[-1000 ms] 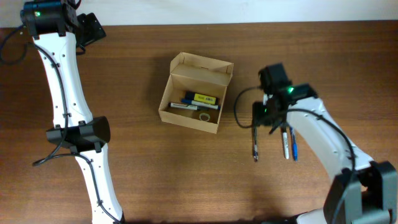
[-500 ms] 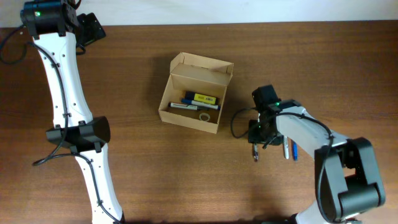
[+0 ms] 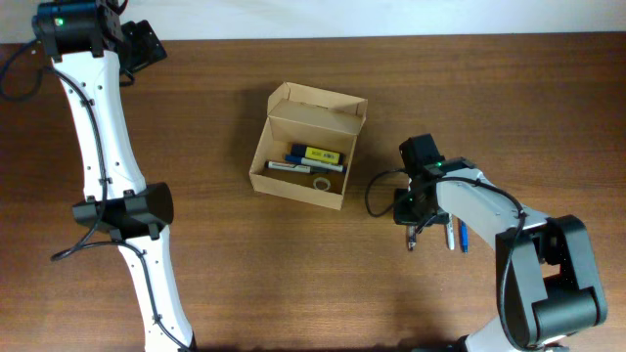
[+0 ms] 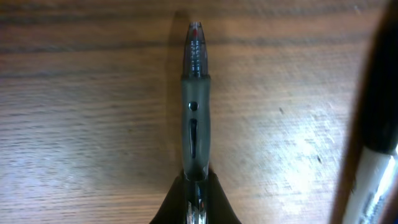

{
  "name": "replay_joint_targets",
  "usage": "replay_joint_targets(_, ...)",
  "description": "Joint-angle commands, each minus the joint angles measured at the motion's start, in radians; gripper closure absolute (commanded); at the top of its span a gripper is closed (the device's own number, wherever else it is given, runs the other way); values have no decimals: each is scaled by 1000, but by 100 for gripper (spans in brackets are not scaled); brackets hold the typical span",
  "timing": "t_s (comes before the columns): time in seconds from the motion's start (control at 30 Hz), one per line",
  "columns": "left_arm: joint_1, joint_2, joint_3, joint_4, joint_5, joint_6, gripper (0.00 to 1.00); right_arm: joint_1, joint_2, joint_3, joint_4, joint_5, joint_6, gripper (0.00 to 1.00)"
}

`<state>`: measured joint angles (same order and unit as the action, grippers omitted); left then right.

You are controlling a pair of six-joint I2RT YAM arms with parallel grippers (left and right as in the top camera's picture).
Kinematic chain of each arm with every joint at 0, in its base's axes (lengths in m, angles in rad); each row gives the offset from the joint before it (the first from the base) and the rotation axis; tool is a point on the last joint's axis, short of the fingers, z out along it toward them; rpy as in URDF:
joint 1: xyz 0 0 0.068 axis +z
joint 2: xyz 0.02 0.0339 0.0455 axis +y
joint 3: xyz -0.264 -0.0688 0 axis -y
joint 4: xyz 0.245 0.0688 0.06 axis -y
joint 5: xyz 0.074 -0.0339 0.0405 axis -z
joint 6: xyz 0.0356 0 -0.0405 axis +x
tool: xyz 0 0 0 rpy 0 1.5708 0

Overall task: Pack container
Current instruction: 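Move the right gripper to the black pen and grasp it, then carry the black pen into the box and lower it in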

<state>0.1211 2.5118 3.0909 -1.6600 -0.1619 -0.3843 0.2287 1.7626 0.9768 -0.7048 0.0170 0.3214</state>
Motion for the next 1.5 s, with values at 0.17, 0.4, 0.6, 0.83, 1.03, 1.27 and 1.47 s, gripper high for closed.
replay_joint_targets(0.17, 6, -4, -1, -2, -8, 12, 0, 10, -1, 247, -138, -100, -137, 96)
replay_joint_targets(0.4, 6, -4, -1, -2, -8, 12, 0, 94, -18, 674, -382, -96, -314, 96)
replay_joint_targets(0.6, 6, -4, -1, -2, -8, 12, 0, 243, -17, 866, -370, -97, -644, 96)
replay_joint_targets(0.83, 6, -4, -1, -1, -8, 12, 0, 322, 118, 866, -323, -97, -986, 96)
replay_joint_targets(1.03, 6, -4, -1, -1, -8, 12, 0, 323, 271, 866, -235, -185, -1066, 96)
replay_joint_targets(1.27, 6, -4, -1, -2, -8, 12, 0, 323, 397, 866, -201, -200, -1060, 96)
replay_joint_targets(1.47, 6, -4, -1, -2, -8, 12, 0, 336, 469, 866, -212, -197, -990, 96)
